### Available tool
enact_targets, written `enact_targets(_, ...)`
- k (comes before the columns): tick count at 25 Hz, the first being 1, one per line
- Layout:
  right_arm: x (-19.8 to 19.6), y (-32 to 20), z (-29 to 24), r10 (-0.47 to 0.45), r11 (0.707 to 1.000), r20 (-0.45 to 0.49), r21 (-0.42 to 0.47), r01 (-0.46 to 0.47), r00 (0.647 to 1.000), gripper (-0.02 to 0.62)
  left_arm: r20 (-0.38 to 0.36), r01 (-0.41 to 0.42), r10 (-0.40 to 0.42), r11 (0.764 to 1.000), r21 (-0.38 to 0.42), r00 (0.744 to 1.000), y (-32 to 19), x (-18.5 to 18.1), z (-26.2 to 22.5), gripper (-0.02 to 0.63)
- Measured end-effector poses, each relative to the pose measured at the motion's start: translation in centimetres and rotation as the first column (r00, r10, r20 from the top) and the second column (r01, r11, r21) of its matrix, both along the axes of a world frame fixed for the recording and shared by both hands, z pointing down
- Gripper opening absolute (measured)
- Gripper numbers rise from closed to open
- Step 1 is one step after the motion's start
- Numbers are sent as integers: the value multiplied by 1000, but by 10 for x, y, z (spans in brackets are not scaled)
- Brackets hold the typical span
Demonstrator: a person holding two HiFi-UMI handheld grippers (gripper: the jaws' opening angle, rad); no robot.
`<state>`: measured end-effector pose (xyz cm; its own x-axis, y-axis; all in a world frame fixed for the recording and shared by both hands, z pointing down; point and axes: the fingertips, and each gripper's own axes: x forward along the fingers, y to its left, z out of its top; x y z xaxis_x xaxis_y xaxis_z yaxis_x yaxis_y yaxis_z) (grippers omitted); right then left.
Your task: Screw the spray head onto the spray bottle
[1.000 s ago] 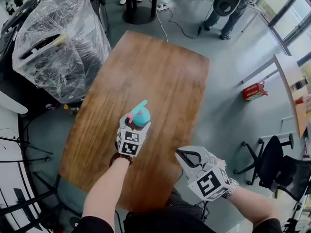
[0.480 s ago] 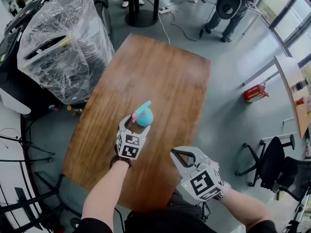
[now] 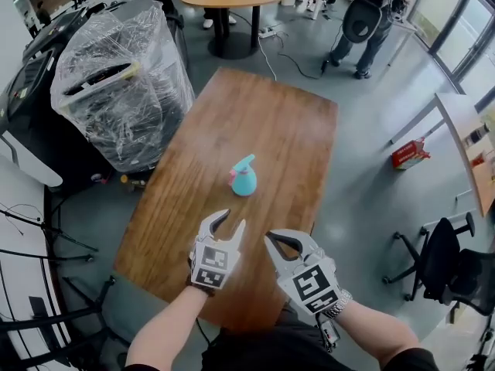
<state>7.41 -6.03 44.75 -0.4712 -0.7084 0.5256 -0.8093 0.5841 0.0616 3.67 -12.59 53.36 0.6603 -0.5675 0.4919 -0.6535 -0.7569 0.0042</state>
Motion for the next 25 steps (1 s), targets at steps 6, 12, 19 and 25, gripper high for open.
enact_targets(6, -19, 14, -8, 54, 998, 27, 36, -55, 998, -6, -45, -35, 36, 999, 10, 998, 44, -13, -42, 15)
enact_targets(12, -35, 26, -21, 100, 991, 42, 81, -103, 994, -6, -100, -46, 49, 999, 29, 994, 66, -23, -79, 15)
enact_targets(19, -46, 39, -31, 132, 985, 60, 102, -138, 989, -6, -117, -56, 61, 997, 46, 991, 82, -30, -98, 15)
enact_targets(25, -50, 50, -36, 153, 981, 63, 114, -159, 986, -6, -115, -64, 71, 996, 59, 991, 93, -35, -105, 15)
